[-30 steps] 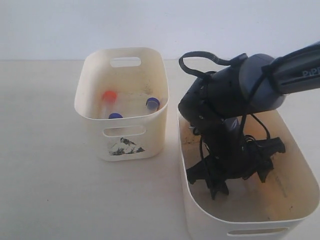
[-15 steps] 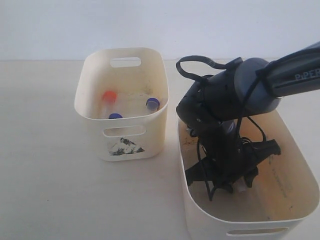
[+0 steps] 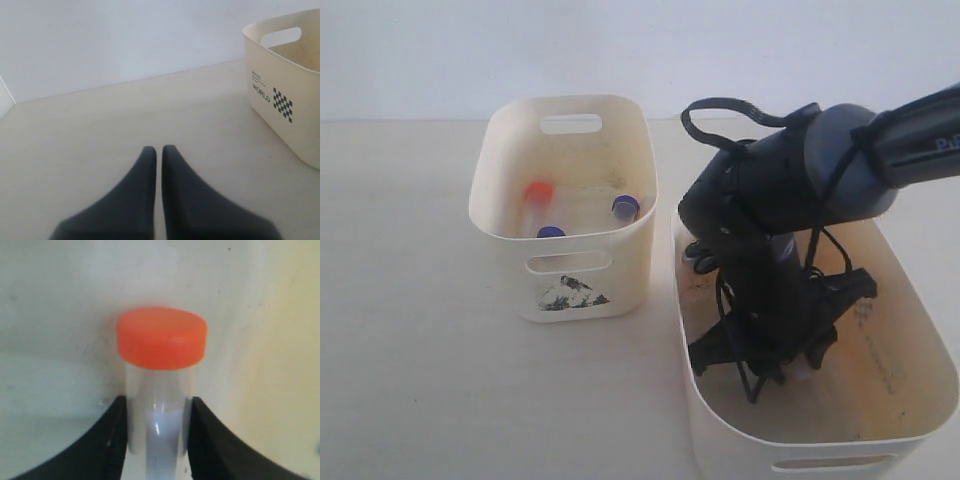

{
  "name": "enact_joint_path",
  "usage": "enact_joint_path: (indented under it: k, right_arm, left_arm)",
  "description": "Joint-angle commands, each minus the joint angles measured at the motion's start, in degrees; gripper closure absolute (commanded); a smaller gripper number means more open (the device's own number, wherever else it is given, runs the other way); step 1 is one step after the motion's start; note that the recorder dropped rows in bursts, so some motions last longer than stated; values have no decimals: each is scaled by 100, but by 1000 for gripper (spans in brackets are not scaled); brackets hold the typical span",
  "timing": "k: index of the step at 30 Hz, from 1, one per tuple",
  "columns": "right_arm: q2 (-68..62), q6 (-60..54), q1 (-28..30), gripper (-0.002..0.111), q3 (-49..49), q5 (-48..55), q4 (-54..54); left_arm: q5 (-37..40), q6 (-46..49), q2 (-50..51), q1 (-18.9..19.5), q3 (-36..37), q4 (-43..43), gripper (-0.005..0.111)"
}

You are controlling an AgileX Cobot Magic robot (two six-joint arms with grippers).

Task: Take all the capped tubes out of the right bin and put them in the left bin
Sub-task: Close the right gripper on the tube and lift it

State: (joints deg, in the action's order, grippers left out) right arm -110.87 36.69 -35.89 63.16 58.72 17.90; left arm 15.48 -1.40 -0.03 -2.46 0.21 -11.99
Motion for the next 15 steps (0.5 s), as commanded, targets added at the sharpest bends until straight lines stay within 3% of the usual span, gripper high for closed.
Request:
enact_joint_path:
  k: [1, 15]
  right_arm:
    - [740, -125, -4, 108, -19, 63, -124]
    - [3331, -702, -4, 108, 678, 518, -110]
  left_arm:
    - [-52, -76, 3, -8, -21, 21, 102]
    - [-52, -76, 3, -8, -21, 21, 102]
